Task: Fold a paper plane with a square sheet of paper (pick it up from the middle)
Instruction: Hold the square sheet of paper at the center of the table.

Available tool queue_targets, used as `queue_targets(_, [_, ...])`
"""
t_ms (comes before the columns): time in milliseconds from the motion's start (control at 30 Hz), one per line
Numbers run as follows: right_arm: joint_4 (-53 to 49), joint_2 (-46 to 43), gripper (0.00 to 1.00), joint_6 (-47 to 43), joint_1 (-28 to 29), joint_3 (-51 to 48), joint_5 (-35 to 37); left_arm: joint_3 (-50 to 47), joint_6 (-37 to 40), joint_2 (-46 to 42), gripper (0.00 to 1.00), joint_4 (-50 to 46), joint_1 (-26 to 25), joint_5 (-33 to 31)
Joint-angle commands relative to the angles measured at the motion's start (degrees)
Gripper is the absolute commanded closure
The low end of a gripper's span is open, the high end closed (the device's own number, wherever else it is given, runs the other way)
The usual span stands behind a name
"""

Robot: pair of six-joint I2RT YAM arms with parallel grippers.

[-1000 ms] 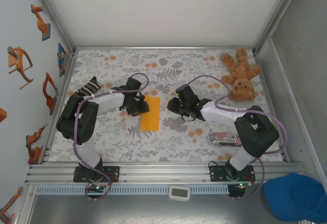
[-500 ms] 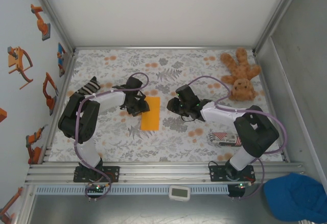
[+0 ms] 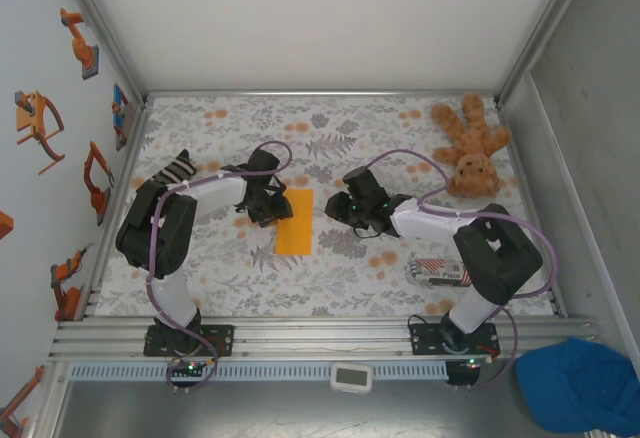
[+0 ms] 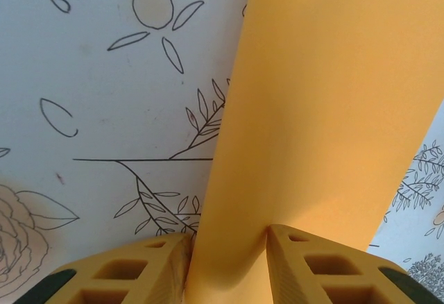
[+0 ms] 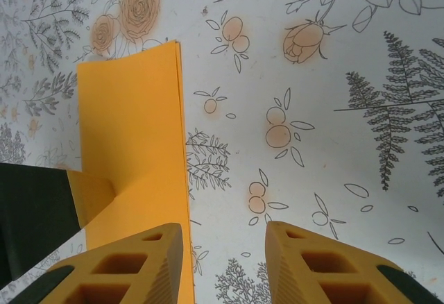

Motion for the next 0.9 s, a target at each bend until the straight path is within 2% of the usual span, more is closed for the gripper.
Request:
queue_targets(0, [1.53, 0.98, 0.64, 0.44, -0.22, 0.21, -0.11, -3.91, 2.06, 7.9, 0.64, -1.97, 0.11, -5.06])
queue_targets(567, [3.3, 3.4, 0.65, -0.11, 0.37, 1.39, -2.95, -3.11, 1.6, 10.14, 0.64, -1.51, 0.09, -4.78])
queue_targets(867, [7.42, 8.5, 0.76, -0.27, 2.02, 4.97, -9.16, -3.38, 1.84, 10.89, 0.63, -1.51, -0.01, -4.87])
